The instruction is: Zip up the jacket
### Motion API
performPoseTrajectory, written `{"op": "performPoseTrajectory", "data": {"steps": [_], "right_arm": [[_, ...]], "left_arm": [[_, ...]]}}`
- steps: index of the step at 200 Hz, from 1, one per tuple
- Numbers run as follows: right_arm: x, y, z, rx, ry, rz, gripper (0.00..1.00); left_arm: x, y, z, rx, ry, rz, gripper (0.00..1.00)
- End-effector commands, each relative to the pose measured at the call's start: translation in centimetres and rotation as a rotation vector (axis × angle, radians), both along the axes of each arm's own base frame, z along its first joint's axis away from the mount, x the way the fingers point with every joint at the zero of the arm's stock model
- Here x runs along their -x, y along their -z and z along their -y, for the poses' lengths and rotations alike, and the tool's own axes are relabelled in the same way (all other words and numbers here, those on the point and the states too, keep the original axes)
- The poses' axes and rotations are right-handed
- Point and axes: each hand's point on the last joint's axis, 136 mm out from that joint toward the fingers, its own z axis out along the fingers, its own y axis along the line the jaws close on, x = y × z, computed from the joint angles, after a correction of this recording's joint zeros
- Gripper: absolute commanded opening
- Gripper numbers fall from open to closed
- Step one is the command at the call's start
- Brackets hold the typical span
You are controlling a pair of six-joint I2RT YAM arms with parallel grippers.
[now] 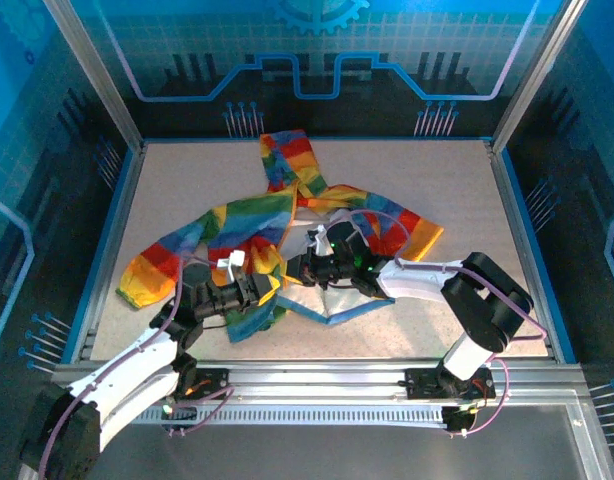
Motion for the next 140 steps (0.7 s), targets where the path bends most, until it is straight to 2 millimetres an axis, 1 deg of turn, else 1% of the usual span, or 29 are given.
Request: {"op": "performPoseTrajectory", "data": {"steps": [1,87,140], "right_arm": [[-0.31,-1.17,-0.54,-0.023,-0.026,0.041,0.0],[-0.21,-1.24,-0.72,-0.022,-0.031,0.044,0.0],[-0.33,-1.17,-0.75,-0.024,-0.024,0.041,0.0]], "left_arm": [[-0.25,-2.07,0.52,0.041,0.034,0.046,0.23],[-0.64,-2.14,1.08,0.057,0.06,0.04,0.24],[-0.79,-2.17,1.21,0.059,0.065,0.039,0.2]]}}
